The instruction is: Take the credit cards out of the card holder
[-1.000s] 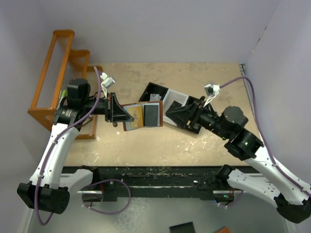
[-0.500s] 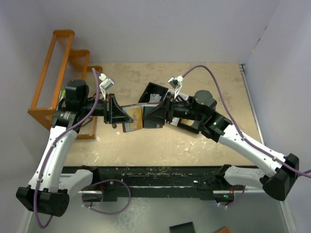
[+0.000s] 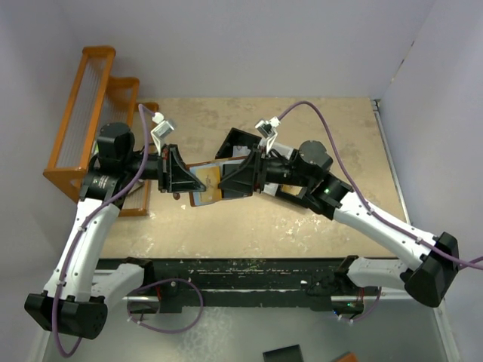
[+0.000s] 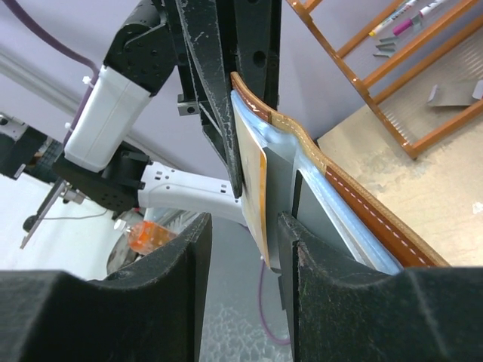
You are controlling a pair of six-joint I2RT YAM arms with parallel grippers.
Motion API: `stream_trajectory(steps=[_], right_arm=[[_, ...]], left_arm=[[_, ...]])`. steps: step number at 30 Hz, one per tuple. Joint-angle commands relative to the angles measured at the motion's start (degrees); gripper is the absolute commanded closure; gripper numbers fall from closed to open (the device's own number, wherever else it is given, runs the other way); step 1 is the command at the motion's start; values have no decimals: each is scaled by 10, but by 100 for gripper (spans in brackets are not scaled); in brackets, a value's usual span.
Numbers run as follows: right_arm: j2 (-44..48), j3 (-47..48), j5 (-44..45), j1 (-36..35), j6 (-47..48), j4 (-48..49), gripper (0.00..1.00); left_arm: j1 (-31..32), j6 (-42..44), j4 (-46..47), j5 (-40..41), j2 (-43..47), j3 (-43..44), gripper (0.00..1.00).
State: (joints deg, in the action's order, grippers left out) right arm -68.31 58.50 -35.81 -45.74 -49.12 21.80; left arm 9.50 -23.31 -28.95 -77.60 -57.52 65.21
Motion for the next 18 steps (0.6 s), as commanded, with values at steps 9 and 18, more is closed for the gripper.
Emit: stream_trajectory(steps=[9, 18], right_arm=[[-11, -3, -36, -19, -32, 95, 72], [-3, -43, -43, -19, -61, 119, 100]], left_arm=[[0, -53, 95, -72, 19, -9, 100], [1, -82, 119, -86, 21, -6, 86]])
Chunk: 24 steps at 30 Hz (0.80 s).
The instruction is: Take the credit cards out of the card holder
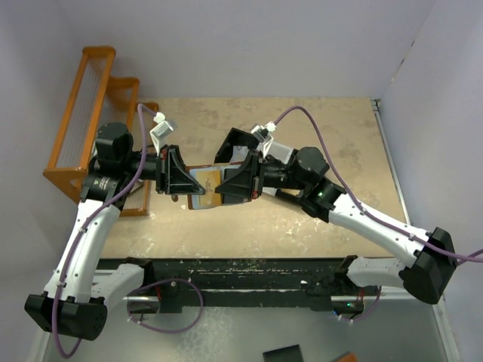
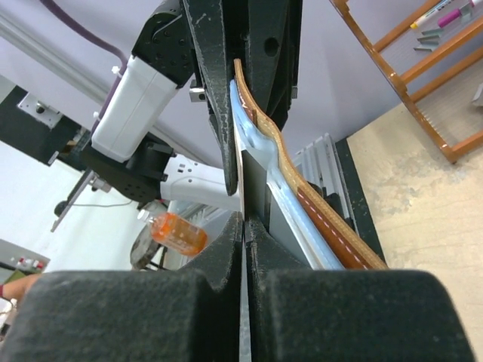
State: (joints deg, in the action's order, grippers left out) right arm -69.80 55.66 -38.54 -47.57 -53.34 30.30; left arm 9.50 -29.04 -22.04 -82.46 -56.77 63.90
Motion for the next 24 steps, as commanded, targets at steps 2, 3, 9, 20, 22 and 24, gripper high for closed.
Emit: stream_trajectory(steps=[2, 3, 9, 20, 22, 24], right_arm=[[15, -21, -10, -1, -20, 40, 100], [18, -23, -8, -1, -20, 40, 100], [30, -31, 4, -1, -17, 37, 100], [38, -29, 12, -1, -14, 36, 100], [40, -31, 13, -1, -15, 36, 100], [43, -35, 11, -1, -17, 36, 97]], left_arm=[[1, -37, 65, -50, 19, 7, 74], [1, -43, 73, -51, 21, 7, 69], [1, -48, 80, -82, 33, 9, 62], [1, -50, 77, -69, 30, 4, 100], [1, -51, 77, -67, 31, 5, 100], [1, -52, 78, -67, 32, 6, 100]])
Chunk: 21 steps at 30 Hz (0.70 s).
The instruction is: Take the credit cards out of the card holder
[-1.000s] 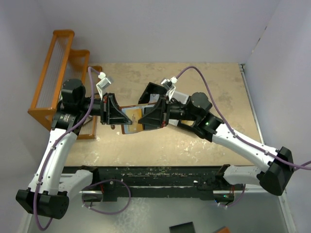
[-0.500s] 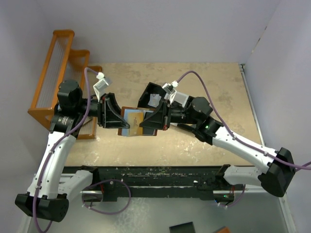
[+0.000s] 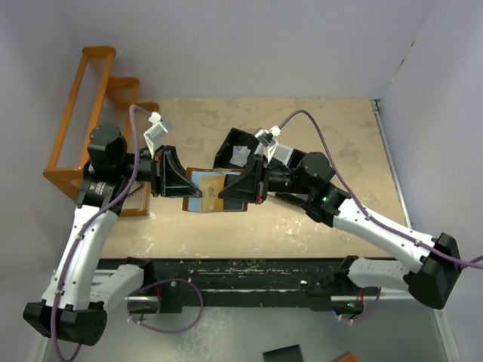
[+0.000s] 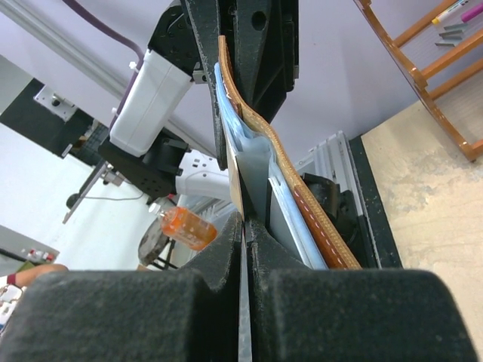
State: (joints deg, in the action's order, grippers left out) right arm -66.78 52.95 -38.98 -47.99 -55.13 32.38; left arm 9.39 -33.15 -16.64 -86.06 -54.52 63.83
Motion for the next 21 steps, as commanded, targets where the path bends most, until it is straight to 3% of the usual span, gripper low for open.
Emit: stream_trajectory(steps=[1, 8, 21], right_arm=[[15, -9, 16, 4, -1, 18, 96], [16, -14, 7, 4, -12, 49, 85], [28, -41, -9, 4, -42, 94, 82]], left_arm=[[2, -12, 24, -31, 9, 7, 100], [2, -19, 28, -28, 8, 9, 100], [2, -36, 46, -23, 10, 9, 100]])
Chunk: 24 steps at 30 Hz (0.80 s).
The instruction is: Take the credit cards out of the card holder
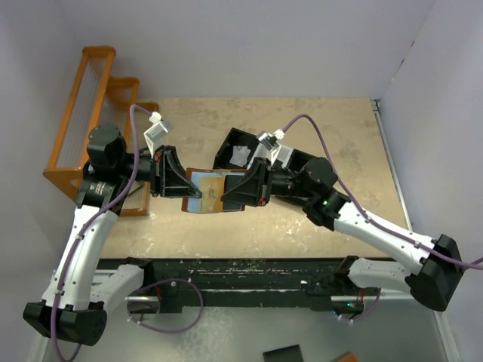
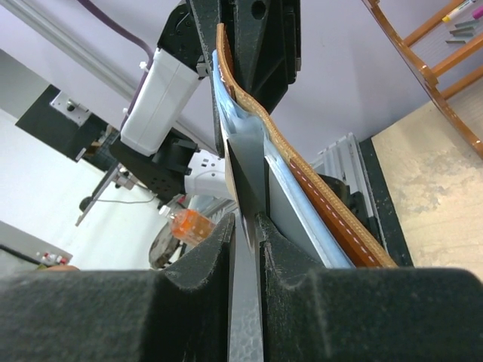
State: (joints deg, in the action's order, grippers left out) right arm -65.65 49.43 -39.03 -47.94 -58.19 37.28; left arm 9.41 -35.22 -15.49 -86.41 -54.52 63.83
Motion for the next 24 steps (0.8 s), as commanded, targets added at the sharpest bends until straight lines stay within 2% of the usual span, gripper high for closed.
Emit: stream_trajectory(steps=[1, 6, 7, 10, 12, 15, 18, 24], right_arm=[[17, -8, -9, 4, -15, 52, 83], [14, -6, -8, 3, -18, 55, 95], [13, -3, -6, 3, -17, 51, 94], [9, 6, 6, 3, -4, 39, 85], [3, 13, 8, 3, -3, 38, 84], [-6, 19, 5, 3, -4, 38, 88], [-2, 13, -2, 3, -9, 32, 100], [29, -6, 16, 7, -2, 18, 100]], left_arm=[[2, -17, 36, -19, 10, 9, 100], [2, -23, 43, -17, 12, 9, 100], [2, -23, 43, -17, 13, 9, 100], [2, -23, 44, -17, 14, 7, 100], [2, -23, 44, -17, 14, 7, 100], [2, -23, 45, -17, 14, 6, 100], [2, -23, 45, -17, 14, 7, 100], [2, -22, 45, -17, 14, 8, 100]])
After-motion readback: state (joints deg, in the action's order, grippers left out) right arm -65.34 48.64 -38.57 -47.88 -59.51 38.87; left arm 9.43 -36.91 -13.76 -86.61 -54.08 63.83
